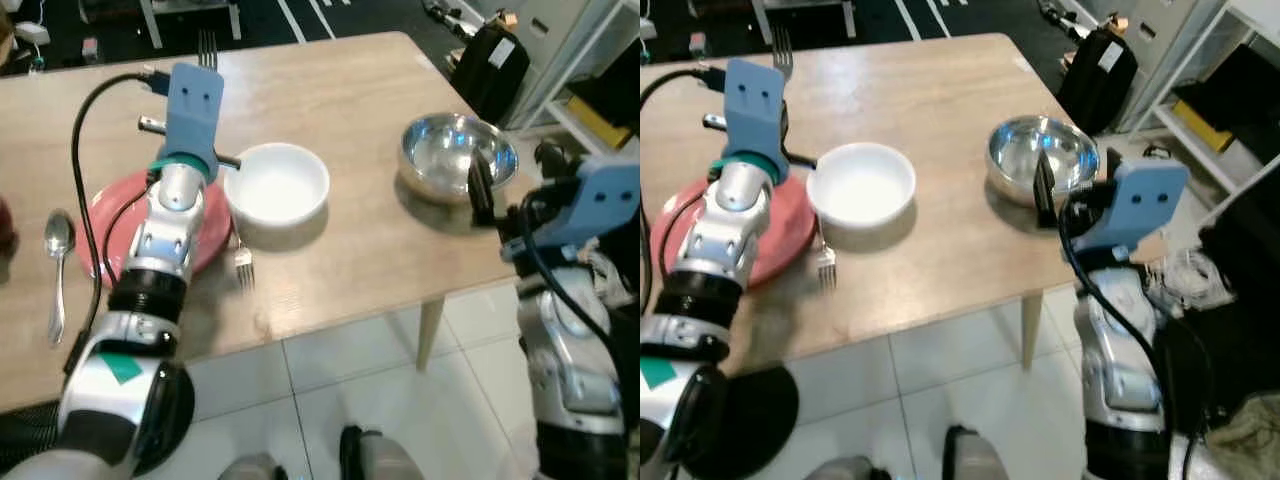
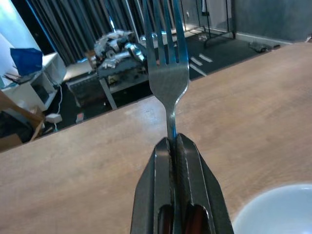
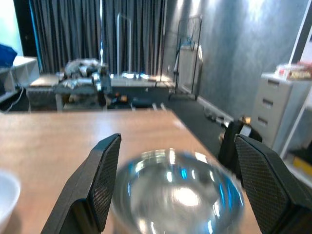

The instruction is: Setting the table

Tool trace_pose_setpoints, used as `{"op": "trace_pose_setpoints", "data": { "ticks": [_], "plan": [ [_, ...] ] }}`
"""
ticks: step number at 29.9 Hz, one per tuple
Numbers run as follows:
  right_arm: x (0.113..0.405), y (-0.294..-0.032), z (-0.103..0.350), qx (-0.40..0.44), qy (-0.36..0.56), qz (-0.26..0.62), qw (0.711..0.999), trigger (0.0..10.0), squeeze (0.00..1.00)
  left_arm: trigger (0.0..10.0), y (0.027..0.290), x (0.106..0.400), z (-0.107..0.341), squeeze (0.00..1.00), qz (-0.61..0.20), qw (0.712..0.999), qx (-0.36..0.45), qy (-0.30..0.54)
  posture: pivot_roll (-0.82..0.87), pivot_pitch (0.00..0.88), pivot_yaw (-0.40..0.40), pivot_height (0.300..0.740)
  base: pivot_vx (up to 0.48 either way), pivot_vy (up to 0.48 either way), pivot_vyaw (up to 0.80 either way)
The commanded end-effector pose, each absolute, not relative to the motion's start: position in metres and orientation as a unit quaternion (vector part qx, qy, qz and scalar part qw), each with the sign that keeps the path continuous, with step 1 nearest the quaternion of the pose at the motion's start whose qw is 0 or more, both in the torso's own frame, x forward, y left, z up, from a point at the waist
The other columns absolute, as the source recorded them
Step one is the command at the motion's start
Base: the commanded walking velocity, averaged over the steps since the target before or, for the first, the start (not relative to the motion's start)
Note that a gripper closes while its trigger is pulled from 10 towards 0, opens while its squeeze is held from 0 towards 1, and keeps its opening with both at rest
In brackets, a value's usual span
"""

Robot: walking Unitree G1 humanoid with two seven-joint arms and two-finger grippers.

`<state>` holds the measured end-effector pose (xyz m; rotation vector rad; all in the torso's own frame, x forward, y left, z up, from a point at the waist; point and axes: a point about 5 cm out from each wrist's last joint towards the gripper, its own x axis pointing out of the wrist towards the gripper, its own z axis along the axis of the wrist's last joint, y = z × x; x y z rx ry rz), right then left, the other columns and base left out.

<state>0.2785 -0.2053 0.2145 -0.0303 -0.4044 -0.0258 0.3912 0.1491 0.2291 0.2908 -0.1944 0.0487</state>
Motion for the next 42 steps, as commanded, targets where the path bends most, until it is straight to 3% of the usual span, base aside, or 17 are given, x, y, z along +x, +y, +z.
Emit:
{"op": "trace_pose_setpoints", "data": {
  "ticks": [1, 9, 29, 37, 42],
  "plan": [
    [0.277, -0.203, 0.212, -0.014, -0.200, -0.009, 0.980, 10.0, 0.00, 10.0, 0.156, 0.391, 0.225, 0.00, 0.032, 0.985, 0.147, -0.088, 0.05, 0.009, 0.049, 0.740, 0.281, 0.000, 0.00],
    [0.276, -0.203, 0.212, -0.015, -0.200, -0.009, 0.980, 10.0, 0.00, 10.0, 0.147, 0.391, 0.216, 0.00, -0.018, 0.990, 0.131, -0.056, 0.05, 0.008, 0.049, 0.740, 0.035, 0.000, 0.00],
    [0.276, -0.202, 0.212, -0.015, -0.200, -0.008, 0.980, 10.0, 0.00, 10.0, 0.147, 0.390, 0.210, 0.00, -0.033, 0.996, 0.086, -0.002, 0.05, 0.018, 0.051, 0.740, 0.000, 0.000, 0.00],
    [0.273, -0.204, 0.210, -0.016, -0.196, -0.011, 0.980, 10.0, 0.00, 10.0, 0.180, 0.388, 0.212, 0.00, -0.070, 0.988, 0.090, 0.108, 0.06, 0.043, 0.055, 0.740, 0.000, 0.000, 0.00],
    [0.271, -0.204, 0.207, -0.017, -0.190, -0.009, 0.982, 10.0, 0.00, 10.0, 0.200, 0.383, 0.213, 0.00, -0.070, 0.984, 0.049, 0.158, 0.07, 0.055, 0.060, 0.740, 0.000, 0.000, 0.00]
  ]
}}
